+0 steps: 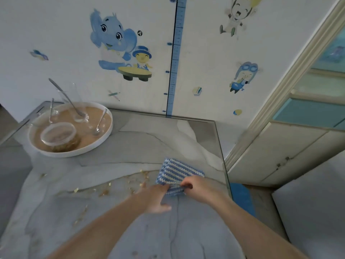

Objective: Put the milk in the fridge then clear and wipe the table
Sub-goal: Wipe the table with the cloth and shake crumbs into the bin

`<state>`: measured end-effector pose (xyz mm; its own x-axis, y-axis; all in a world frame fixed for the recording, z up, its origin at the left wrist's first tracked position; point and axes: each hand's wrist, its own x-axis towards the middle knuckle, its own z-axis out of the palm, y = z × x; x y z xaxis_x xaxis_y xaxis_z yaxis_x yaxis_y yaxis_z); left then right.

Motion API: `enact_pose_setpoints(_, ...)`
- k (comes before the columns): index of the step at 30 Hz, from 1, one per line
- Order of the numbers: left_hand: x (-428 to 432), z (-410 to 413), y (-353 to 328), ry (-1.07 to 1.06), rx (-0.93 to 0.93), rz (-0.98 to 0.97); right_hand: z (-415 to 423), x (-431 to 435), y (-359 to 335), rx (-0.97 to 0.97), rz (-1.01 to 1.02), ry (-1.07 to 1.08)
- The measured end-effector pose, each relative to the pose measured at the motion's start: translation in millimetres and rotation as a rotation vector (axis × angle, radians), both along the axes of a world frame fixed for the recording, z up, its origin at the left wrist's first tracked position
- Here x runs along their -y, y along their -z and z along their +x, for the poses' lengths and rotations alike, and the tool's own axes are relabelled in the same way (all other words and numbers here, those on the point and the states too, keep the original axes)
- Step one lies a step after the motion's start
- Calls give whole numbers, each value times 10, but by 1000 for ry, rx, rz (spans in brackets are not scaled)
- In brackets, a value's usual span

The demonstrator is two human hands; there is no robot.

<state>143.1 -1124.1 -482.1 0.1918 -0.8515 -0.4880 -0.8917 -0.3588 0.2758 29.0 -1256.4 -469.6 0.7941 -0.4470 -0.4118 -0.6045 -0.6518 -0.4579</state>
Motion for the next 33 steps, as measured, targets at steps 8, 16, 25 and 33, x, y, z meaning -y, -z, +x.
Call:
enact_pose_setpoints(8,-202,-321,-792,-308,-153,-427,-7,-377,-1096,236,232,37)
enact_pose_setpoints(16,-602,-340,-1425,-464,-422,-652,-352,-479,-1562,263,680,33)
enact_pose_setpoints(25,-1396,131,-1514,-781,-490,-692,174,-965,-1503,233,510,-129)
enact_pose_setpoints(33,-1996,825,-1373,-887,-490,-647,1158,-1470,-1346,212,473,-292)
